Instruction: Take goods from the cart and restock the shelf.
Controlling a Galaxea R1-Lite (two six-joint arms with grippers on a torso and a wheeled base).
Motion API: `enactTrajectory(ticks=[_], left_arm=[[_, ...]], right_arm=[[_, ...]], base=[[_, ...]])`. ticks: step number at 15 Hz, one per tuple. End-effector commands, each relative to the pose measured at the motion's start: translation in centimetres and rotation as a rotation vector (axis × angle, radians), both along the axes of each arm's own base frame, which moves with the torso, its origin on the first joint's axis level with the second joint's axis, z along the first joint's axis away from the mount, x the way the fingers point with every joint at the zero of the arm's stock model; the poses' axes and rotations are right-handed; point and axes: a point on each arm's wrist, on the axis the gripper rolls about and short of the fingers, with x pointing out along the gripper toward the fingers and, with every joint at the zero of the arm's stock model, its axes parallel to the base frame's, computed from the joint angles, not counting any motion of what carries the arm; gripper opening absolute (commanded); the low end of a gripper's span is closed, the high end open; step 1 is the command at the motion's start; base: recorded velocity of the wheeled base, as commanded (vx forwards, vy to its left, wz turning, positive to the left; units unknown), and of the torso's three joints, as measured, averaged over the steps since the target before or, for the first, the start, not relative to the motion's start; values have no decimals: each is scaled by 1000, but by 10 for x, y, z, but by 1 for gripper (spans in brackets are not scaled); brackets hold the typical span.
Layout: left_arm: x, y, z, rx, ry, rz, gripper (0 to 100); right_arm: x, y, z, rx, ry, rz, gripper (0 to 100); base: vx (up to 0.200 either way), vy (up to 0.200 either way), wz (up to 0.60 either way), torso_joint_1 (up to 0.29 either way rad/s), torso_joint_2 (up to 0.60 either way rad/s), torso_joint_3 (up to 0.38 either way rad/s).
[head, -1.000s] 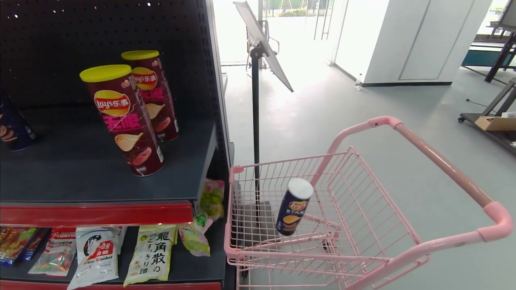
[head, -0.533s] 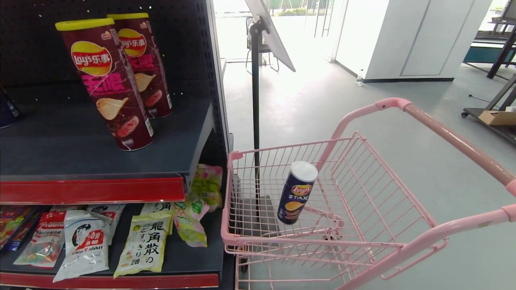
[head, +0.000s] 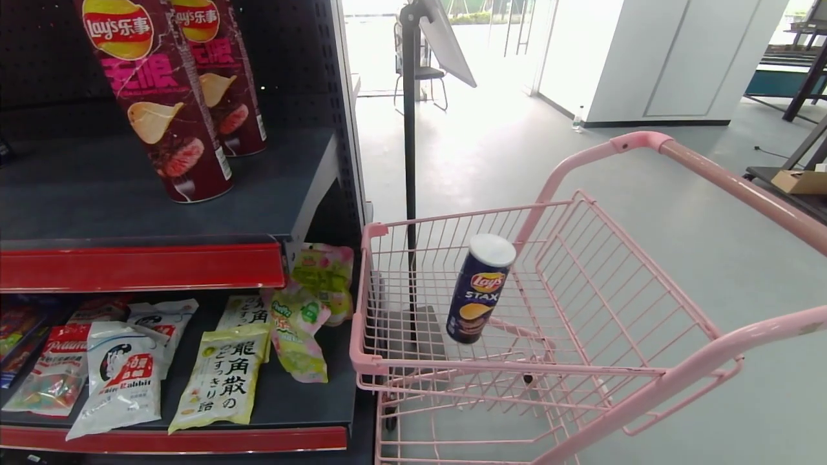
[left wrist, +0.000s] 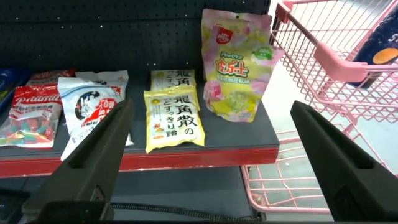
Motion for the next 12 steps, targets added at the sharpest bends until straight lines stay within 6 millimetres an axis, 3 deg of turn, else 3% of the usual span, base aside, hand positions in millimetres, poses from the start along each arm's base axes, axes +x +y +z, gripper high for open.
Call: enactTrajectory(ticks=[1,2,3,5,7,10,12], left_arm=[[0,0,0,-1,1,0,100],[0,0,0,-1,-1,0,100],[0,0,0,-1,1,0,100],[0,0,0,-1,-1,0,100],[0,0,0,-1,-1,0,100],[0,0,0,-1,1,0,100],[0,0,0,-1,-1,0,100]], right_arm=[[1,0,1,-22,9,23,100],[-6,2,32,-32,-104,92,100],[-5,3,100,-38,-142,168,100],[37,7,208,-46,-167,336,100],[103,14,287,-59,-223,419,100],[203,25,358,-120,-341,582,100],[245,24,339,-202,-282,711,100]], base=[[0,0,0,0,0,0],[0,0,0,0,0,0],[0,0,0,0,0,0],[0,0,0,0,0,0],[0,0,0,0,0,0],[0,0,0,0,0,0],[0,0,0,0,0,0]])
